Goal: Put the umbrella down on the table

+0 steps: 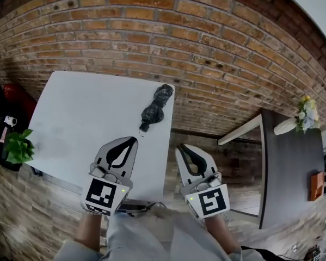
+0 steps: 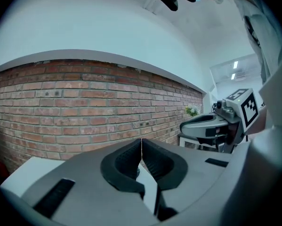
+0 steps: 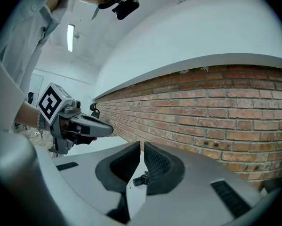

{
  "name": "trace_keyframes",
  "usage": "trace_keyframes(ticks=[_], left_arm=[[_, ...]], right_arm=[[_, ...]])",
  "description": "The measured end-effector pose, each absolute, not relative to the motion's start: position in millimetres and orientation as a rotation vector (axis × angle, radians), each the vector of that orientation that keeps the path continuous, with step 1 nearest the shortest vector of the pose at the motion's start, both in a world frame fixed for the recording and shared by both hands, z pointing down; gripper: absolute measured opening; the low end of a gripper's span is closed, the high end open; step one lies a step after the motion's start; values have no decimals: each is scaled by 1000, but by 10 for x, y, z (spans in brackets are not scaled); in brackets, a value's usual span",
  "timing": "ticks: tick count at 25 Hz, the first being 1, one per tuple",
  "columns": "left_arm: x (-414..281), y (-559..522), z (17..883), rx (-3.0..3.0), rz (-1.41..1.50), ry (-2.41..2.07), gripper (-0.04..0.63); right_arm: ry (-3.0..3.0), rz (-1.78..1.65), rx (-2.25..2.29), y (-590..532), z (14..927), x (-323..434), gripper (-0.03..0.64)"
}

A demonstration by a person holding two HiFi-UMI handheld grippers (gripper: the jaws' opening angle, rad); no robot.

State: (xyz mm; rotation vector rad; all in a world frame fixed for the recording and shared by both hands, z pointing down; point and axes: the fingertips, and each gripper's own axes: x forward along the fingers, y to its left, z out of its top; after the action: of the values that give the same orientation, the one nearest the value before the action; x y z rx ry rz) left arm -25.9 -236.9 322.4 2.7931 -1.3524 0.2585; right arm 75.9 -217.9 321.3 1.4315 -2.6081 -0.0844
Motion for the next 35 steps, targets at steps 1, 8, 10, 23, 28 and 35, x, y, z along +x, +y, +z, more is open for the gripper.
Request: trace_keyframes(ticks=[1,8,10,23,28,35], left_arm=[[-262,-2350,3228,2795,255,-1352,24],[-339,-2266,3231,2775,253,-1372,25],[-348,-2265,3254,2776,270,-1378,23],[-252,-2302,3281,2806,285,-1344,23],[-246,-2294,3306,2794,276,-1336,25],[-268,-2316,3300,2763,255,-1351,25]], right_arm=[[-2621,-98,1437,-2182,3194,745,57],[-2618,-94,1407,-2165,3217,705,57],[-2631,-105,1414,-2174,3206,700,57],[-2579,-47,1399,-2170,3318,748,55],[-2595,-60,1404,-2169,3314,731,57],[-2620,-84,1426,-2177,3273,732,55]])
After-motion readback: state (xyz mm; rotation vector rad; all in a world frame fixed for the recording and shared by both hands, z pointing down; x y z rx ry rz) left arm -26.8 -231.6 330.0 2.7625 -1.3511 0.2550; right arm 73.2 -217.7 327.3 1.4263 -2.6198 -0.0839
